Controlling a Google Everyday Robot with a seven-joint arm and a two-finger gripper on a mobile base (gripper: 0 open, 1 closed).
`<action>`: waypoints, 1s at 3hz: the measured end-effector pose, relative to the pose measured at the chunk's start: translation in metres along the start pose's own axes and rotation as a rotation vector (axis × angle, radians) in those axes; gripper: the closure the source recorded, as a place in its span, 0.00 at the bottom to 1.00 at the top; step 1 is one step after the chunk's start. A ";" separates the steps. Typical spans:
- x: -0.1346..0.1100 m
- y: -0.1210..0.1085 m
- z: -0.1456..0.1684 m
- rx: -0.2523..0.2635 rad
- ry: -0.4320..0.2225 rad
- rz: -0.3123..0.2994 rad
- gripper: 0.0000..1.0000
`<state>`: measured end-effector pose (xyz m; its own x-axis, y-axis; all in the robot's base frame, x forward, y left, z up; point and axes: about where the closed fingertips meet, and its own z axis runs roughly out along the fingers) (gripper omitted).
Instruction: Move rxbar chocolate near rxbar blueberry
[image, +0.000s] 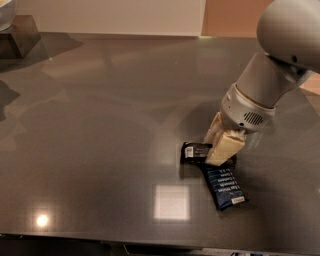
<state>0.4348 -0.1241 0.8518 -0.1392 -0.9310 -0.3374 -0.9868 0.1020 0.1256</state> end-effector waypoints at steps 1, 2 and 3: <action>-0.001 0.000 0.000 0.005 -0.001 -0.002 0.28; -0.003 -0.001 0.000 0.010 -0.002 -0.004 0.05; -0.003 -0.001 0.000 0.013 -0.003 -0.005 0.00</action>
Offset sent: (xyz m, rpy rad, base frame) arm 0.0006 0.0011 0.0005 0.0005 -0.0056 -0.0002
